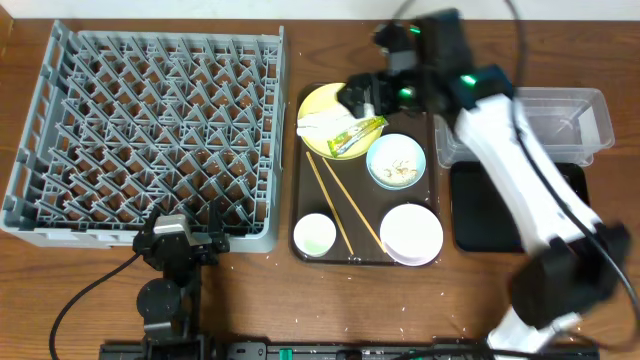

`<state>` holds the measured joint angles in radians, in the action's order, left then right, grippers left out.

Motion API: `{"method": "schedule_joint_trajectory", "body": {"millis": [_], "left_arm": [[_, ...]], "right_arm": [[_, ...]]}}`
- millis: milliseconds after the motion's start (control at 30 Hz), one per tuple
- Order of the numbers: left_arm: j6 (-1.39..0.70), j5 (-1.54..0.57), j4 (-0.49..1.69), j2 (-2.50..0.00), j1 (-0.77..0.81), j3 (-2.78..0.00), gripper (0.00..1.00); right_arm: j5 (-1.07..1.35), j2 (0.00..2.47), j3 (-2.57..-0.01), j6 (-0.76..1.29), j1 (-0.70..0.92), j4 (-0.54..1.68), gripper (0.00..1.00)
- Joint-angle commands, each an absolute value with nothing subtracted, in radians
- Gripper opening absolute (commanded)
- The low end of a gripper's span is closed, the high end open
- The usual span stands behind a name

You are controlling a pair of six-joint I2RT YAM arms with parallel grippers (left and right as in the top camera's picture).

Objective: Sort waste into correct bins and load items into the dishwasher
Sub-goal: 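Reach right gripper to yellow plate and grasp napkin and wrapper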

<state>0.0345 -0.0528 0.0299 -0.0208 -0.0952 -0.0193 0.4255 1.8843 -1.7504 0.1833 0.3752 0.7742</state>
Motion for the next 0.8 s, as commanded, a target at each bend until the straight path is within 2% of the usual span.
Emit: {"method": "schedule_joint_trajectory", "body": {"millis": [0,100,267,467,633,767], "left_arm": [[0.048,-0.051,0.067,-0.018,-0.090,-0.004,0.94],[0.048,-0.051,0.067,-0.018,-0.090,-0.004,0.94],[0.048,-0.051,0.067,-0.018,-0.090,-0.004,0.94],[0.048,-0.051,0.067,-0.018,-0.090,-0.004,0.94],[0.048,-0.051,0.067,-0.018,-0.090,-0.004,0.94],[0.048,-0.051,0.067,-0.018,-0.090,-0.004,0.94]], "right_arm": [[0.362,2.021,-1.906,0.135,0.427,0.854,0.99],[0.363,2.127,-2.002,0.133,0.453,0.891,0.99],[0.364,2.200,-2.006,0.134,0.471,0.779,0.99],[0.340,2.228,-2.004,0.149,0.477,0.770,0.98],[-0.025,2.228,-2.003,0.640,0.492,0.852,0.94],[-0.228,2.228,-1.977,0.873,0.523,0.871,0.92]]}}
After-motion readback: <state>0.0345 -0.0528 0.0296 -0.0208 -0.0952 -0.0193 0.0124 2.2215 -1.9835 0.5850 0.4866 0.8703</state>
